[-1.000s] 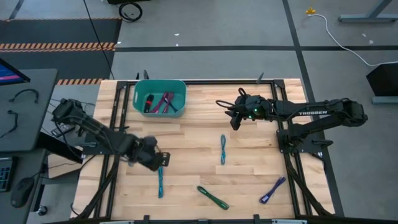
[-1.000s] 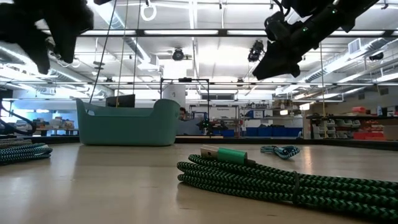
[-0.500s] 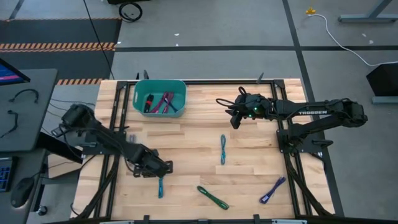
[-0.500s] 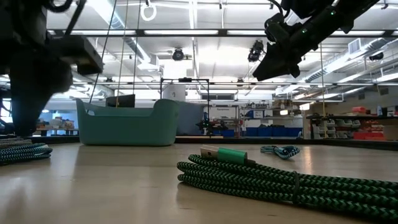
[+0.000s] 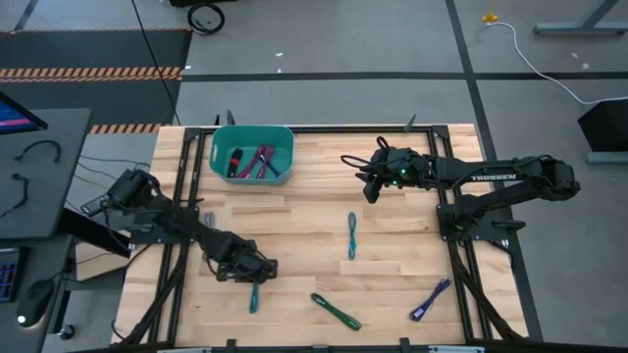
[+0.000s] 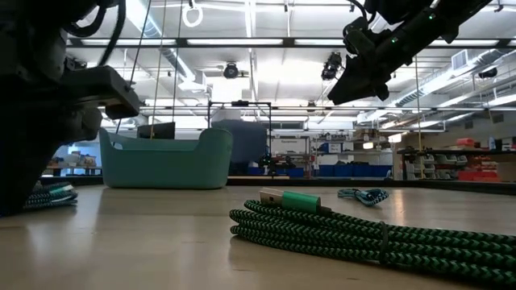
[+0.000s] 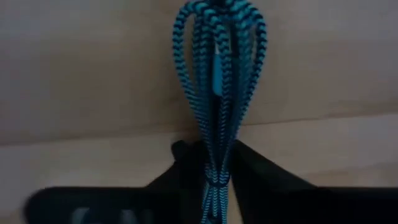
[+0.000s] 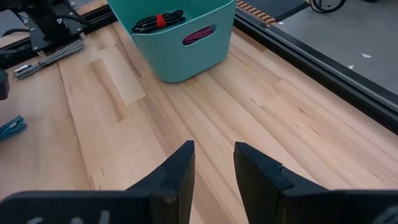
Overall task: Pick and place USB-C Cables
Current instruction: Put the left blue USB charger cable into the green bin, then put the black and white USB charger cable into the green bin
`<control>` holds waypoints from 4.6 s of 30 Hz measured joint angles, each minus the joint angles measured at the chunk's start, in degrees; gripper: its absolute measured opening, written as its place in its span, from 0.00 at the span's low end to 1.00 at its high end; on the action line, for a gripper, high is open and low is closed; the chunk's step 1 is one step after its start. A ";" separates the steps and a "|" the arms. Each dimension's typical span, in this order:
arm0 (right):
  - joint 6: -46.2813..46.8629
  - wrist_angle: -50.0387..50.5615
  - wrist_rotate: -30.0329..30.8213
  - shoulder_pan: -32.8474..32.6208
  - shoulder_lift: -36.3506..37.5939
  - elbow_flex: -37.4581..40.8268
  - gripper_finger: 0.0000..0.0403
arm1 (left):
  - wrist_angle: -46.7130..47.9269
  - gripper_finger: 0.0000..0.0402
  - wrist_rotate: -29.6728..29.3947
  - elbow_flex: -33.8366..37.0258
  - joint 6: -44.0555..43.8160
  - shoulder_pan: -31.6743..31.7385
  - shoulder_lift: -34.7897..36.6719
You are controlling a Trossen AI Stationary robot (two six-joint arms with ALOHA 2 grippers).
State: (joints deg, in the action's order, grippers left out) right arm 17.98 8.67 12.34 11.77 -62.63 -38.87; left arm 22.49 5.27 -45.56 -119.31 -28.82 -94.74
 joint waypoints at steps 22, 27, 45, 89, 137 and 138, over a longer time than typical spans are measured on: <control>0.08 -0.02 -0.05 0.00 0.00 0.00 0.29 | 44.98 0.07 -40.30 -36.14 55.20 30.86 13.11; 2.00 -0.01 -0.09 0.00 0.00 0.00 0.29 | 45.29 0.06 -40.76 -42.12 75.98 46.06 13.11; 8.00 0.00 -0.13 -0.07 0.00 0.00 0.29 | 25.93 0.10 -25.15 -13.99 85.22 66.04 12.57; 5.18 0.00 -0.44 -0.04 0.00 0.00 0.29 | 67.25 0.37 -25.03 -34.42 51.10 29.10 17.34; 22.41 -7.15 7.74 0.22 -0.09 -0.02 0.29 | 27.61 0.44 4.29 16.66 32.61 24.15 18.24; 22.90 -7.17 7.74 0.22 -0.09 -0.02 0.29 | 27.19 0.43 4.56 15.90 34.23 23.90 18.24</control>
State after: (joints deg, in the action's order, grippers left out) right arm 40.88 1.50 20.08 11.99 -62.72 -38.89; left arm 49.68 9.82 -29.66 -85.08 -4.92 -76.50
